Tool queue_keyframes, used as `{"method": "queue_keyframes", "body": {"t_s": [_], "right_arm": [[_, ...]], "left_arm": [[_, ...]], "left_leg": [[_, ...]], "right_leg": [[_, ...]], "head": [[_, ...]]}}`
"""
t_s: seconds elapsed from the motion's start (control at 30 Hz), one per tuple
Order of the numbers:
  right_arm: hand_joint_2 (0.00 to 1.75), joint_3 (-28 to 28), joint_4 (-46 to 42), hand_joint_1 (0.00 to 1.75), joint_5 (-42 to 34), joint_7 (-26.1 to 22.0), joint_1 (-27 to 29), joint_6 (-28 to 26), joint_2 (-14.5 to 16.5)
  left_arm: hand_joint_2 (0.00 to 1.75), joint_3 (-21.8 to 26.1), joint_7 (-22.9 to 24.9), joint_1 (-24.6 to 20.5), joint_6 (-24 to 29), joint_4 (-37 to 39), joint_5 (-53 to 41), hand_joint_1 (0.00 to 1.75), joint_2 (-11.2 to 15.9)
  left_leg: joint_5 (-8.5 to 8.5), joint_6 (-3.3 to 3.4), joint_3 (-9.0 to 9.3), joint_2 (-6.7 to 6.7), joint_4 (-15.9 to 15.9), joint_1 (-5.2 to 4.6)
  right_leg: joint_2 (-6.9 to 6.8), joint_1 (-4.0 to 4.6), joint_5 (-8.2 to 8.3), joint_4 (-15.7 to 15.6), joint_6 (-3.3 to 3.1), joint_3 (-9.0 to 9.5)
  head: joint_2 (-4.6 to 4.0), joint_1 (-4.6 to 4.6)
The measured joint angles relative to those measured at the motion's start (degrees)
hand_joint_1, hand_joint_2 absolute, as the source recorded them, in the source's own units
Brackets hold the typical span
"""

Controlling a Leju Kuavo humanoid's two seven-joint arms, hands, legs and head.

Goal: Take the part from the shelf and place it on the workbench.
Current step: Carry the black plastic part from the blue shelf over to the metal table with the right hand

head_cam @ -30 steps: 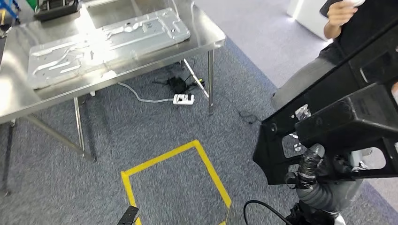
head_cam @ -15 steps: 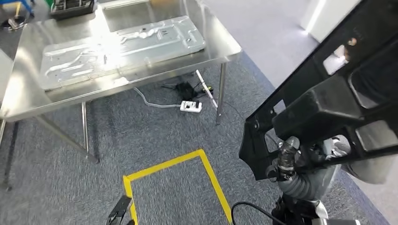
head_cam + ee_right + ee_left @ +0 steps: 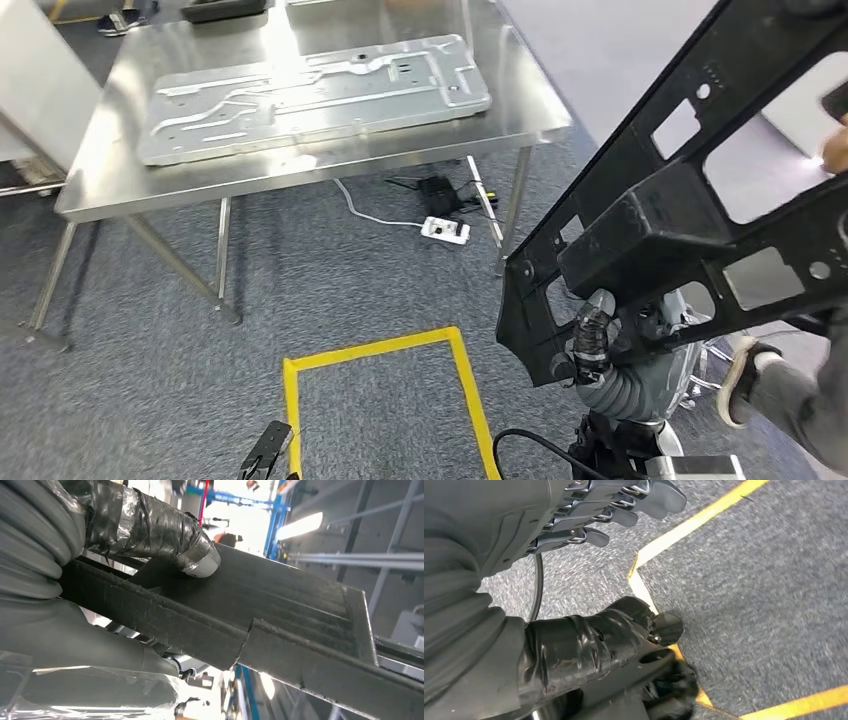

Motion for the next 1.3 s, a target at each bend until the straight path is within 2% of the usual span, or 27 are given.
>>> {"method": "queue_keyframes", "body": {"t_s": [0.03, 0.07, 0.1, 0.17, 0.23, 0.3, 0.33, 0.37, 0.4, 0.43, 0.5, 0.53, 0.57, 0.6, 0.63, 0.7, 0.73, 0.87, 0.93, 1.0, 1.03, 1.07, 1.1, 1.17, 1.2, 1.23, 1.3], "right_arm": [[1.75, 0.03, 0.10, 1.75, -0.01, 0.00, 0.00, 0.00, -0.01], [1.75, 0.07, 0.20, 1.75, -0.01, 0.00, 0.00, 0.00, -0.02], [1.75, 0.10, 0.27, 1.75, -0.02, -0.01, -0.03, 0.00, -0.02], [1.75, 0.17, 0.34, 1.75, -0.09, -0.09, -0.13, 0.00, -0.03], [1.75, 0.23, 0.41, 1.75, -0.21, -0.31, -0.21, -0.01, -0.04], [1.75, 0.26, 0.55, 1.75, -0.18, -0.59, -0.25, -0.01, -0.06], [1.75, 0.27, 0.62, 1.75, -0.15, -0.71, -0.28, -0.02, -0.09], [1.75, 0.28, 0.68, 1.75, -0.21, -0.86, -0.30, -0.02, -0.14], [1.75, 0.29, 0.70, 1.75, -0.38, -1.01, -0.33, -0.02, -0.20], [1.75, 0.30, 0.73, 1.75, -0.61, -1.13, -0.32, -0.02, -0.29], [1.75, 0.31, 0.85, 1.75, -0.96, -1.25, -0.25, -0.02, -0.42], [1.75, 0.31, 0.95, 1.75, -0.99, -1.24, -0.20, -0.02, -0.46], [1.75, 0.32, 1.04, 1.75, -0.90, -1.21, -0.18, -0.02, -0.50], [1.75, 0.32, 1.11, 1.75, -0.74, -1.16, -0.17, -0.03, -0.55], [1.75, 0.32, 1.15, 1.75, -0.52, -1.09, -0.18, -0.03, -0.62], [1.75, 0.33, 1.21, 1.75, -0.13, -0.97, -0.23, -0.03, -0.73], [1.75, 0.33, 1.25, 1.75, -0.02, -0.91, -0.22, -0.03, -0.77], [1.75, 0.34, 1.31, 1.75, 0.13, -0.80, -0.20, -0.02, -0.90], [1.75, 0.34, 1.31, 1.75, 0.39, -0.77, -0.26, -0.02, -0.91], [1.75, 0.34, 1.34, 1.75, 1.79, -0.38, -0.26, -0.02, -0.92], [1.75, 0.34, 1.39, 1.75, 3.14, -0.03, -0.22, -0.02, -0.91], [1.75, 0.34, 1.46, 1.75, 4.72, 0.33, -0.15, -0.02, -0.91], [1.75, 0.34, 1.52, 1.75, 6.09, 0.61, -0.06, -0.02, -0.89], [1.75, 0.34, 1.60, 1.75, 7.53, 0.77, 0.09, -0.02, -0.80], [1.75, 0.33, 1.60, 1.75, 7.65, 0.71, 0.13, -0.03, -0.72], [1.75, 0.32, 1.60, 1.75, 7.68, 0.56, 0.19, -0.03, -0.59], [1.75, 0.29, 1.60, 1.75, 7.64, 0.12, 0.34, -0.04, -0.36]], "left_arm": [[1.75, 0.00, 0.01, 0.07, -0.02, 0.00, 0.00, 0.00, -0.01], [1.75, 0.00, 0.03, 0.18, -0.04, 0.00, 0.01, 0.00, -0.01], [1.75, 0.00, 0.04, 0.26, -0.04, 0.00, 0.01, 0.00, -0.01], [1.75, 0.00, 0.04, 0.22, -0.04, 0.00, 0.00, 0.00, -0.01], [1.75, 0.00, -0.06, 0.04, -0.07, 0.00, -0.02, 0.00, -0.01], [1.75, 0.00, -0.19, 0.13, -0.09, 0.00, -0.07, 0.00, 0.05], [1.75, 0.00, -0.28, 0.30, -0.09, 0.00, -0.11, 0.00, 0.10], [1.75, 0.00, -0.42, 0.39, -0.09, 0.00, -0.22, 0.00, 0.14], [1.75, -0.01, -0.59, 0.37, -0.09, 0.00, -0.32, 0.00, 0.15], [1.75, -0.01, -0.79, 0.28, -0.09, 0.00, -0.39, 0.00, 0.15], [1.75, -0.02, -1.19, 0.02, -0.05, 0.00, -0.47, 0.00, 0.15], [1.75, -0.01, -1.37, -0.02, -0.04, 0.00, -0.49, 0.00, 0.15], [1.75, -0.01, -1.54, 0.02, -0.02, 0.00, -0.51, 0.00, 0.15], [1.75, -0.01, -1.68, 0.08, -0.02, 0.00, -0.52, 0.00, 0.14], [1.75, -0.01, -1.79, 0.13, -0.02, 0.00, -0.54, 0.00, 0.11], [1.75, -0.01, -1.97, 0.16, -0.03, 0.00, -0.55, 0.00, 0.04], [1.75, 0.00, -2.05, 0.17, -0.04, 0.00, -0.56, 0.00, 0.02], [1.75, -0.02, -2.25, 0.33, -0.03, 0.00, -0.57, 0.00, 0.11], [1.75, -0.02, -2.29, 0.30, -0.04, 0.00, -0.58, 0.00, 0.13], [1.75, -0.02, -2.43, 0.37, -0.05, 0.00, -0.58, 0.00, 0.07], [1.75, -0.02, -2.55, 0.48, -0.06, 0.00, -0.57, 0.00, 0.06], [1.75, -0.02, -2.71, 0.57, -0.08, 0.00, -0.57, 0.00, 0.06], [1.75, -0.02, -2.88, 0.63, -0.10, 0.00, -0.56, 0.00, 0.06], [1.75, -0.02, -3.20, 0.62, -0.16, 0.00, -0.56, 0.00, 0.04], [1.75, -0.02, -3.30, 0.57, -0.18, 0.00, -0.55, 0.00, 0.02], [1.75, -0.02, -3.32, 0.54, -0.19, 0.00, -0.52, 0.00, 0.00], [1.75, -0.02, -3.20, 0.53, -0.17, 0.00, -0.44, 0.00, -0.01]], "left_leg": [[0.23, -0.06, -1.13, 0.12, 1.42, 0.10], [1.51, -0.02, -1.19, 0.23, 0.74, 0.15], [3.59, 0.11, -0.16, 0.48, -1.97, 0.15], [6.92, 0.46, 3.17, 2.18, -9.18, -0.31], [7.40, 0.86, 4.95, 3.54, -12.80, -1.01], [7.06, 1.35, 5.24, 3.08, -13.40, -1.30], [7.07, 1.57, 5.59, 2.71, -13.85, -1.24], [7.06, 1.92, 6.08, 2.42, -14.31, -1.13], [7.06, 2.36, 6.59, 2.17, -14.76, -1.00], [6.99, 2.75, 6.99, 1.92, -15.00, -0.96], [6.67, 3.40, 7.36, 1.34, -15.03, -1.09], [6.48, 3.48, 7.53, 0.99, -14.96, -1.16], [6.27, 3.51, 7.73, 0.65, -14.86, -1.22], [6.01, 3.45, 7.97, 0.30, -14.69, -1.25], [5.69, 3.33, 8.17, -0.05, -14.45, -1.24], [5.13, 2.95, 8.18, -0.58, -13.86, -1.36], [5.02, 2.69, 8.02, -0.73, -13.67, -1.35], [4.46, 1.55, 7.53, -0.72, -13.06, -1.19], [2.08, 0.76, 5.57, -0.46, -8.78, -0.81], [-0.72, 0.01, 1.93, -0.29, -1.74, -0.15], [-1.14, -0.31, 0.51, -0.23, 0.63, 0.17], [-0.49, -0.58, 0.01, -0.15, 1.03, 0.47], [1.16, -0.80, 0.63, -0.05, -0.77, 0.76], [5.06, -1.16, 4.07, 0.25, -8.14, 1.14], [6.14, -1.16, 5.64, 0.31, -11.34, 1.08], [6.47, -1.05, 6.58, 0.35, -13.21, 0.92], [6.17, -0.46, 6.97, 0.26, -14.03, 0.41]], "right_leg": [[-0.73, 0.08, -0.25, 0.00, -0.04, 0.22], [-1.43, 0.13, -0.51, 0.00, -0.02, 0.51], [-2.07, 0.18, -0.81, -0.01, 0.03, 0.88], [-3.25, 0.36, -1.42, -0.10, 0.25, 1.61], [-4.16, 0.60, -1.82, -0.36, 0.71, 2.04], [-4.94, 0.70, -2.06, -0.82, 1.29, 2.50], [-4.79, 0.60, -2.35, -0.79, 1.57, 2.74], [-3.95, 0.51, -2.93, -0.05, 1.77, 2.60], [-2.74, 0.45, -3.91, 1.86, 1.88, 1.78], [-1.32, 0.35, -5.23, 5.08, 1.87, 0.07], [0.08, 0.41, -7.47, 12.57, 1.83, -4.56], [0.24, 0.43, -7.50, 14.80, 1.86, -6.35], [0.28, 0.44, -6.38, 14.87, 1.85, -7.10], [0.30, 0.45, -4.27, 12.79, 1.78, -6.75], [0.37, 0.45, -1.70, 9.12, 1.61, -5.60], [0.68, 0.55, 1.35, 2.75, 1.23, -3.24], [0.81, 0.64, 1.70, 1.13, 1.05, -2.66], [0.81, 0.52, 1.78, -0.21, 0.33, -2.02], [0.56, 0.28, 1.85, -0.71, -0.03, -1.52], [0.39, 0.27, 1.73, -0.79, -0.22, -1.34], [0.37, 0.24, 1.65, -0.79, -0.23, -1.28], [0.37, 0.17, 1.55, -0.78, -0.18, -1.18], [0.39, 0.08, 1.41, -0.77, -0.06, -0.99], [0.41, -0.11, 1.02, -0.79, 0.43, -0.45], [0.43, -0.12, 0.82, -0.76, 0.75, -0.28], [0.44, -0.13, 0.70, -0.79, 1.08, -0.17], [0.44, -0.13, 0.62, -0.98, 1.74, -0.06]], "head": [[0.00, -0.04], [0.00, -0.03], [0.00, -0.04], [0.00, -0.01], [0.00, 0.11], [0.01, 0.23], [0.01, 0.28], [0.01, 0.30], [0.00, 0.40], [0.00, 0.53], [0.00, 0.69], [0.00, 0.70], [0.00, 0.70], [0.00, 0.73], [0.00, 0.74], [0.01, 0.71], [0.01, 0.69], [0.00, 0.61], [0.00, 0.45], [0.00, 0.36], [0.00, 0.36], [0.00, 0.35], [0.00, 0.35], [0.00, 0.35], [0.01, 0.34], [0.01, 0.35], [0.01, 0.34]]}}
